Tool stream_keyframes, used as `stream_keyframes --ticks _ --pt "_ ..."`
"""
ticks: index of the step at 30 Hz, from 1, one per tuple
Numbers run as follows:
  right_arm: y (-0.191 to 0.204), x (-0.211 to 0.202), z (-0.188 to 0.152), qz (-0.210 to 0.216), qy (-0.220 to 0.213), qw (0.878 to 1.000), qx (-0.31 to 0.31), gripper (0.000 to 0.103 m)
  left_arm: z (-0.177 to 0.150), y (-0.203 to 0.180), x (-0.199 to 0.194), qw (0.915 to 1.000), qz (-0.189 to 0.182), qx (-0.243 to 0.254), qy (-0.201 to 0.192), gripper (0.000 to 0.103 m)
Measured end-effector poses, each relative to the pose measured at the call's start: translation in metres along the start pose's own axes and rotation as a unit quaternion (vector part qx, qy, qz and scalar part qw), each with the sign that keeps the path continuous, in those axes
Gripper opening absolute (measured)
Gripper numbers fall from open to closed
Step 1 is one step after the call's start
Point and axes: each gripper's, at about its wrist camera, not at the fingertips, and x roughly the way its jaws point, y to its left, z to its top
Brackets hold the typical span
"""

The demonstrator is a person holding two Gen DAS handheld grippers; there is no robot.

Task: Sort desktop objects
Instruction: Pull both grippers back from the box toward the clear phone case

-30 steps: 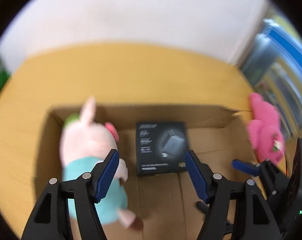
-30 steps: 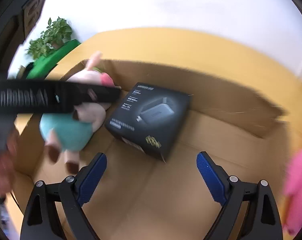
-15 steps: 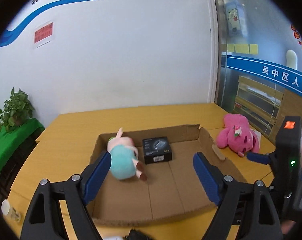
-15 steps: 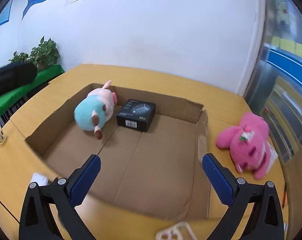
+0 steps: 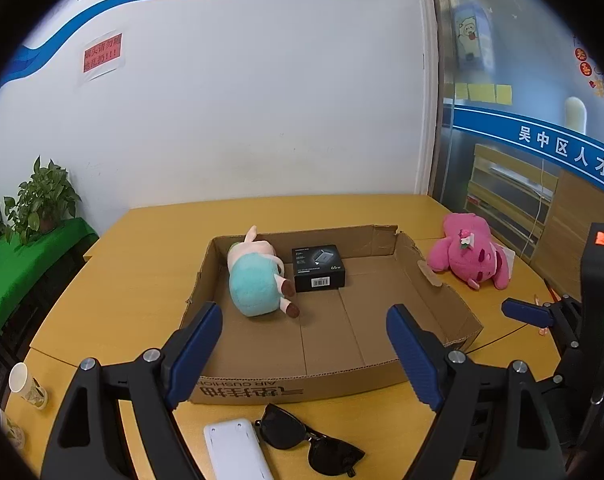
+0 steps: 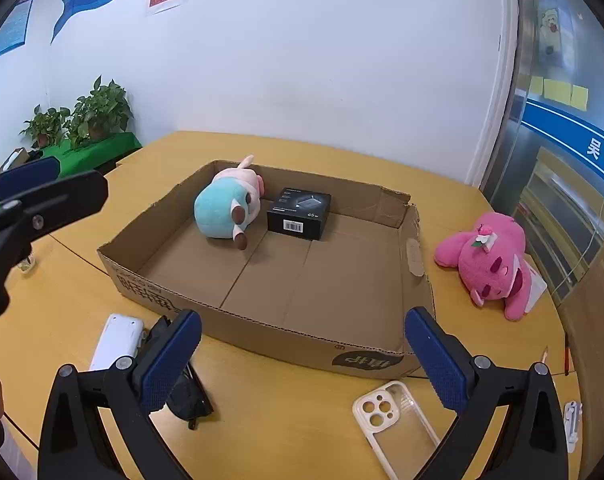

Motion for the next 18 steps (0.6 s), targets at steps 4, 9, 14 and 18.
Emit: stream_keyframes --ticks 4,9,14,18 --pt "0.004 -0.009 -0.002 -0.003 -0.004 1.0 0.002 0.103 -0.006 0.003 0.0 1.0 0.001 -0.006 0.007 0.084" --pt "0.007 -0.01 -0.006 -0.008 -0.003 1.0 -0.002 0.103 -0.01 0.008 0.0 0.9999 0.0 -0.012 0.005 0.084" --pt "0.007 -0.007 -0.01 -0.008 -0.002 1.0 0.002 0.103 -0.014 0.01 0.004 0.9999 0.003 -0.014 0.01 0.084" --pt "0.007 -0.006 -0.013 -0.009 -0.002 1.0 0.006 0.103 -0.018 0.01 0.008 0.9998 0.001 -0.014 0.013 0.084"
